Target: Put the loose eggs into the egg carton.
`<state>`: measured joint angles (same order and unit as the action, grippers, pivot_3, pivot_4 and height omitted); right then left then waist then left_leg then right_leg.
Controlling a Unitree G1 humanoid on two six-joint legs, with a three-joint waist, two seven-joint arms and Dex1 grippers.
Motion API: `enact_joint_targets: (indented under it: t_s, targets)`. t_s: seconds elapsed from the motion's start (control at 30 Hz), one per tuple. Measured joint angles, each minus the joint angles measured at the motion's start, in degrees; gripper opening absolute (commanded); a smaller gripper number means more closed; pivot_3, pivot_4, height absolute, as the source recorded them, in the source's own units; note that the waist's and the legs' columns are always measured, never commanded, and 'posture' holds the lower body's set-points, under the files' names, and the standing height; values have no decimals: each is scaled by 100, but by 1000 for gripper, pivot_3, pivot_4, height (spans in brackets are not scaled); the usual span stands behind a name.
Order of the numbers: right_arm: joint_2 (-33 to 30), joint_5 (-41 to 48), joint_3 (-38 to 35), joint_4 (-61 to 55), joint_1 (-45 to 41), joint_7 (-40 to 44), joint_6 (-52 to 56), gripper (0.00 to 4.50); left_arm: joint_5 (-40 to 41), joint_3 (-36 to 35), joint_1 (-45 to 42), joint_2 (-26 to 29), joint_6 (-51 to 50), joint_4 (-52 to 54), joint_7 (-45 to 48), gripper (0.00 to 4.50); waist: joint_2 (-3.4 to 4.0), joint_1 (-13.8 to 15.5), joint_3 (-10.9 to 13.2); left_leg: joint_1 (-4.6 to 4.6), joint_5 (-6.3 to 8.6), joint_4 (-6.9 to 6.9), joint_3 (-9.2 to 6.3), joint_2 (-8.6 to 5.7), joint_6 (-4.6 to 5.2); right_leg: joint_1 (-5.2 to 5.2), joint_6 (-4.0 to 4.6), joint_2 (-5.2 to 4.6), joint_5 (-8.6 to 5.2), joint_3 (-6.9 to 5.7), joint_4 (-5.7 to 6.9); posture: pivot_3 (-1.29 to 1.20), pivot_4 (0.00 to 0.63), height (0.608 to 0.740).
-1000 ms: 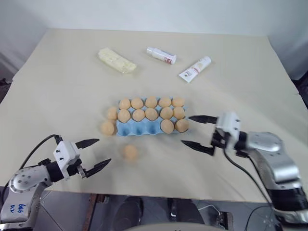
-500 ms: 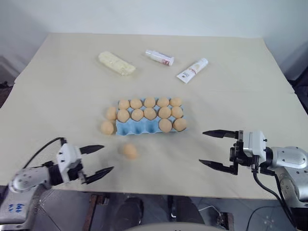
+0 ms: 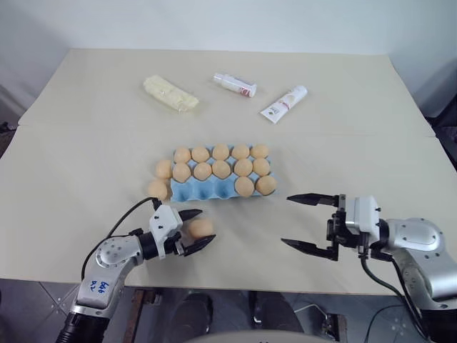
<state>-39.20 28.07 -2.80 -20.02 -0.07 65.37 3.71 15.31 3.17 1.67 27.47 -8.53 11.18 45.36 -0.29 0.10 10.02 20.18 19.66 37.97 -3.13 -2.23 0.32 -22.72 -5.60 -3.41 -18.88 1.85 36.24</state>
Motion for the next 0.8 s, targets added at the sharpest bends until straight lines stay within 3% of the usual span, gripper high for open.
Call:
enact_joint_targets:
  t_s: [0.13, 0.27, 0.43, 0.63, 0.8]
  targets:
    - [123, -91, 45, 2, -76, -127, -4, 4500, 12, -48, -3, 17, 5, 0, -21, 1688, 0, 2, 0, 1, -2, 0, 0, 0, -4, 0, 0, 0, 0, 0, -1, 0, 150, 740]
    - [168, -121, 41, 2, -60, -258, -3, 4500, 176, -217, -167, 134, -78, 81, 80, 1648, -1, 9, 0, 2, -3, 0, -1, 0, -5, -1, 0, 0, 0, -1, -2, 0, 150, 740]
    - [227, -188, 10, 16, -58, -490, -20, 4500, 295, -176, -1183, 98, -145, 89, 212, 1648, -1, 110, 1, 4, -6, 9, -2, -4, -8, 0, -4, -1, 3, -3, -1, 0, 150, 740]
    - [374, -339, 9, 39, -88, -764, -124, 4500, -26, 385, -2521, -410, 82, -1189, 357, 1648, -1, 99, 0, 8, -9, 10, 1, -9, -9, -4, -10, 4, 6, -1, -8, 0, 150, 740]
    - [463, -408, 14, 12, -75, -935, -139, 4500, -208, 563, -2800, -657, 450, -1932, 486, 3148, -1, 81, 0, 34, -13, 14, 1, -5, -12, -34, -10, 8, 5, -2, -7, 0, 150, 740]
